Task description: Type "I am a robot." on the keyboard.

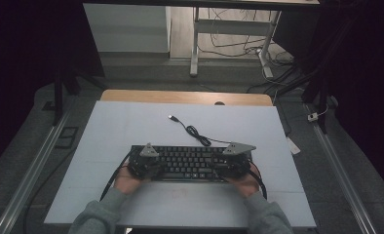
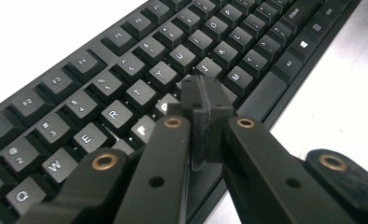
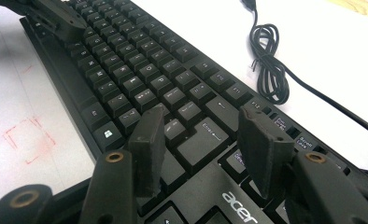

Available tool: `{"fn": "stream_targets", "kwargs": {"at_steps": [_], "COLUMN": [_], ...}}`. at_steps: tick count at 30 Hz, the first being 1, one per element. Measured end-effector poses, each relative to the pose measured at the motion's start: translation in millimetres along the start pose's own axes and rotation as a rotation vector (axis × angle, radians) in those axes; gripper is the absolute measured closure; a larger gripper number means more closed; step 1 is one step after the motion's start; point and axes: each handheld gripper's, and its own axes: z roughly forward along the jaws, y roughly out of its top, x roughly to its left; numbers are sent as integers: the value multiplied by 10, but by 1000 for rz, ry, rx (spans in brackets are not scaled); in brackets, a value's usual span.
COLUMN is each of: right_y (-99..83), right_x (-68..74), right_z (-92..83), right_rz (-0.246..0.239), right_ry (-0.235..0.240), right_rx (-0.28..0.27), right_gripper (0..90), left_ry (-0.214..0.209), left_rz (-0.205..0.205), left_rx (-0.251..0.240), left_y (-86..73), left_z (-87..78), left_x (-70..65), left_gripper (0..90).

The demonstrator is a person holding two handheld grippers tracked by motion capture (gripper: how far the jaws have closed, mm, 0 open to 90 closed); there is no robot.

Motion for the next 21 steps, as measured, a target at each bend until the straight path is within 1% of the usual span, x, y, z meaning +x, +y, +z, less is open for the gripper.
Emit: {"fn": "stream_targets", "kwargs": {"at_steps": [10,21], "right_y": [-3,-2], "right_x": [5,3], "right_z": [12,10], "right_rz": [-3,-3], "right_ry": [1,0], "right_rx": [7,5], "right_gripper": [516,516], "left_ry": [1,0], "left_rz": [8,15], "left_rx": [14,24], "left_y": [14,15], "left_z": [80,97], "left_x": [-32,-40], "left_gripper": [888,888]}}
